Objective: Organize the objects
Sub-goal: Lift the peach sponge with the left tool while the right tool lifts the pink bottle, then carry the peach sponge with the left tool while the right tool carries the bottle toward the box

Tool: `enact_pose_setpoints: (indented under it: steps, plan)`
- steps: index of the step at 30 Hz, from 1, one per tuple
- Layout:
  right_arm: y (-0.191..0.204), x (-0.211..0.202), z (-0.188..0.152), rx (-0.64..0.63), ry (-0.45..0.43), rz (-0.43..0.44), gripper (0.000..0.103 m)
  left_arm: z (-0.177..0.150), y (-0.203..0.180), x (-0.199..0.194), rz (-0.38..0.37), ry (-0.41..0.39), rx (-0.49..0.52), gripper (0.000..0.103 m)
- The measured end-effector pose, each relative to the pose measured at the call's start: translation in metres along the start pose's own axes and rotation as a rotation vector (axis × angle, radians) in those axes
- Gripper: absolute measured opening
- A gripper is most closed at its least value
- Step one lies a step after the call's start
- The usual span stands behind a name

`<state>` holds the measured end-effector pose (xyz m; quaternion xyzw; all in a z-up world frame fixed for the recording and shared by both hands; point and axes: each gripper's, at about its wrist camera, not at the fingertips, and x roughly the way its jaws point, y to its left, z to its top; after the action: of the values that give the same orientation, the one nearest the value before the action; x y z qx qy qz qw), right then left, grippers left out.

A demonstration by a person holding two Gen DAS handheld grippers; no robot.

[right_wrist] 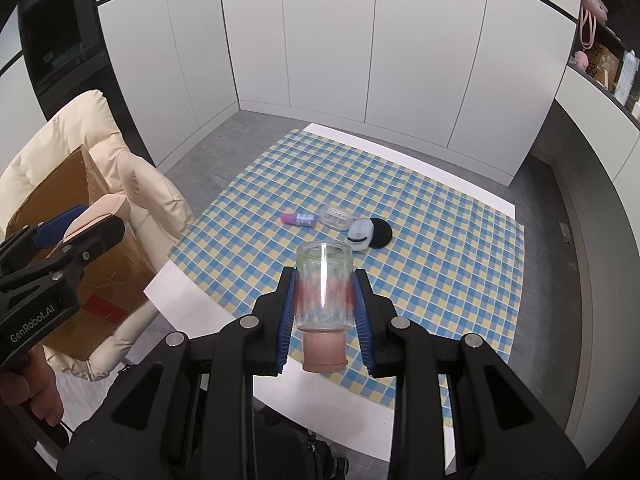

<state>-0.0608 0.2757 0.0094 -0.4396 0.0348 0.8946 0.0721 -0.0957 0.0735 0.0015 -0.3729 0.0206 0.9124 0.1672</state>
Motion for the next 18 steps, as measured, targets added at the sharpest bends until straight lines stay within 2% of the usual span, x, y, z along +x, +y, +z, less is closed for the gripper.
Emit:
enact_pose_setpoints:
  steps: [18]
  plan:
    - [0.041,0.011,0.012,-0.055,-0.006,0.041,0.029,-0.004,0.035,-0.008,0.042,-0.009,-0.042,0.063]
